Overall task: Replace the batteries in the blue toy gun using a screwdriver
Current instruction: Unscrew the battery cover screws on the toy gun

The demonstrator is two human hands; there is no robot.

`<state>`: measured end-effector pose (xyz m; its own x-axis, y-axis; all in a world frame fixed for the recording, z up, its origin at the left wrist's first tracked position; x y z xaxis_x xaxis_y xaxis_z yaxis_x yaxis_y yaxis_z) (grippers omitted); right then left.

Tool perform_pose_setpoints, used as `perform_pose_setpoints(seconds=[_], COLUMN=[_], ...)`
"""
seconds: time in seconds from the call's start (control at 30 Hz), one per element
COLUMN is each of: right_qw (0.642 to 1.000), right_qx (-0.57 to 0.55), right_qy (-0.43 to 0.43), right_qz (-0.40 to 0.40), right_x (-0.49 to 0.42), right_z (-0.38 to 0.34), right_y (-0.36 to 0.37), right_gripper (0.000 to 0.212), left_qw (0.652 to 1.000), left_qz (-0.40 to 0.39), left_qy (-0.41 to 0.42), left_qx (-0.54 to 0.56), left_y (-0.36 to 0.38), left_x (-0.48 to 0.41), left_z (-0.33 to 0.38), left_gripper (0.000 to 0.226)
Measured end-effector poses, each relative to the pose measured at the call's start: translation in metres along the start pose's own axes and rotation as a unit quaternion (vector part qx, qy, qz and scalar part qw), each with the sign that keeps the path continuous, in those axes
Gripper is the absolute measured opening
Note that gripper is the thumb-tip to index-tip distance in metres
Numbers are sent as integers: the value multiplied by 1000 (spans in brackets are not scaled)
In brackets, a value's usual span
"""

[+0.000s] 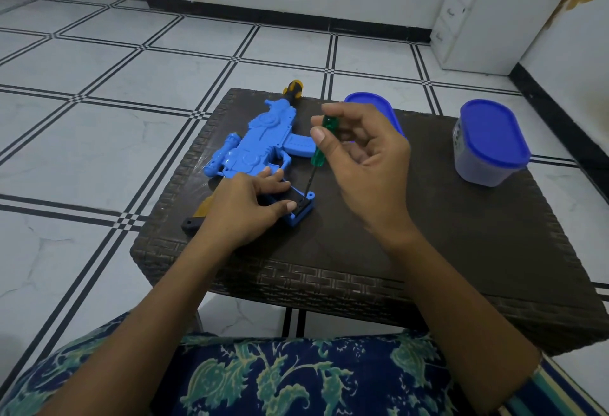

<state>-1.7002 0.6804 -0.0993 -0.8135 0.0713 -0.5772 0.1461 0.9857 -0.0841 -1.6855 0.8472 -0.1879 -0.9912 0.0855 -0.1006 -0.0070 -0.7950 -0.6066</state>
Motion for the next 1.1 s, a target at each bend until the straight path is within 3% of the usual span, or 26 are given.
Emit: perform_pose_setpoints(seconds=[0.57,1.1], right_qw=[1000,995], right_qx=[8,84], right_qy=[1,-55], right_qz=[-24,-2], right_x=[2,2], right_z=[4,-3], right_y=[7,3], right_gripper=[18,16], left_qw=[1000,1000], left_qz=[-2,-4], left_qy=[-2,-1], left_qx=[0,-7], left_y=[0,0], left_x=[1,2], left_z=[1,3], left_gripper=[43,44])
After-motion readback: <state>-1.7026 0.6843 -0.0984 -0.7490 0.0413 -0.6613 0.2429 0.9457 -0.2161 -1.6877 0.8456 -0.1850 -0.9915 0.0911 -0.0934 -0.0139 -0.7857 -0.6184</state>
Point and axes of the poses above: each hand's wrist, its own x-axis away from the middle knuckle, its own y-axis out of the palm, z = x × y, the point moved 9 cm from there along -x, towards the middle knuckle, and after that the axes turned 4 degrees about x, right-handed, at the moved point
